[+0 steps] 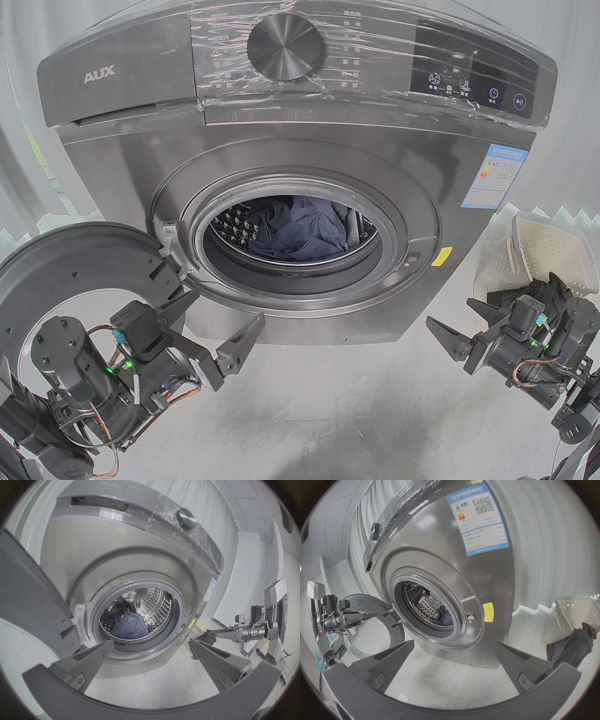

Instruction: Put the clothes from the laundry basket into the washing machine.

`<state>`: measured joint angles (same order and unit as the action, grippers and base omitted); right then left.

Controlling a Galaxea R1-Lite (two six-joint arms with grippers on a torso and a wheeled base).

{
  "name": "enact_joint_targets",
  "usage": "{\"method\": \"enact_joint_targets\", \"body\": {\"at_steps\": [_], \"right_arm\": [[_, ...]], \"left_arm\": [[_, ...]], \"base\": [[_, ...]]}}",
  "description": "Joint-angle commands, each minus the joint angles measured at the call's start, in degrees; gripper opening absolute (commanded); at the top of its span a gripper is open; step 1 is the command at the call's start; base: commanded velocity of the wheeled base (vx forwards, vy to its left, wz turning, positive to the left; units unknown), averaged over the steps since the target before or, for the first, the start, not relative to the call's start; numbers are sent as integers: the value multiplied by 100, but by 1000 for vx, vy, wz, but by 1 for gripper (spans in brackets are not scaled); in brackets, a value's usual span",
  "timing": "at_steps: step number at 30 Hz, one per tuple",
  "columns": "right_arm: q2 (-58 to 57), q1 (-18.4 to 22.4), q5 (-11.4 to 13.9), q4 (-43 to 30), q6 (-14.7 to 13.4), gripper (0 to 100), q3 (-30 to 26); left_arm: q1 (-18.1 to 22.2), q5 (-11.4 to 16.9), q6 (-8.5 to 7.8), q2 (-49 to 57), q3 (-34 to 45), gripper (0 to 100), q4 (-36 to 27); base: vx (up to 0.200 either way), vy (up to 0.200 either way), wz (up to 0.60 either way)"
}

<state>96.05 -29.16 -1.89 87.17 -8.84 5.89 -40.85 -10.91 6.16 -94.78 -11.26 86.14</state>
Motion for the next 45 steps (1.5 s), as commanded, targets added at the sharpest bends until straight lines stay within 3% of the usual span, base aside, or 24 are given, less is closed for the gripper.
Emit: {"method": "enact_joint_targets", "body": {"at_steps": [1, 7, 15, 16, 19, 23, 26, 31, 45], "right_arm": [[-579, 156, -40, -16, 22, 100, -325], [-974, 402, -48, -78, 14, 100, -580], [-1827, 640, -57, -746, 75, 100, -580], [-2363, 701, -57, -1361, 181, 100, -580], [-3092, 728, -92, -2240, 304, 100, -580], [-3664, 842, -286, -2908, 269, 100, -580], [-4279, 1114, -250, -3558, 304, 100, -580], [-5123, 1281, -233, -4411, 339, 100, -580], [-5421, 1431, -233, -4578, 348, 100, -580]], "left_arm": [[86, -16, -79, 118, 353, 100, 237], [148, -34, -88, 469, 538, 100, 237], [315, -25, -97, 1006, 1021, 100, 237], [411, -52, -97, 1243, 1118, 100, 219], [622, -87, -97, 1471, 1126, 100, 140], [649, -236, -97, 1726, 1126, 100, -53], [631, -570, -71, 1990, 1126, 100, -458], [622, -658, -79, 2421, 1126, 100, -1126], [622, -667, -97, 3001, 1126, 100, -1758]], "base": [[-200, 0, 0], [-200, 0, 0], [-200, 0, 0], [0, 0, 0], [0, 0, 0], [0, 0, 0], [0, -133, 0], [0, -200, 0], [0, -200, 0]]}}
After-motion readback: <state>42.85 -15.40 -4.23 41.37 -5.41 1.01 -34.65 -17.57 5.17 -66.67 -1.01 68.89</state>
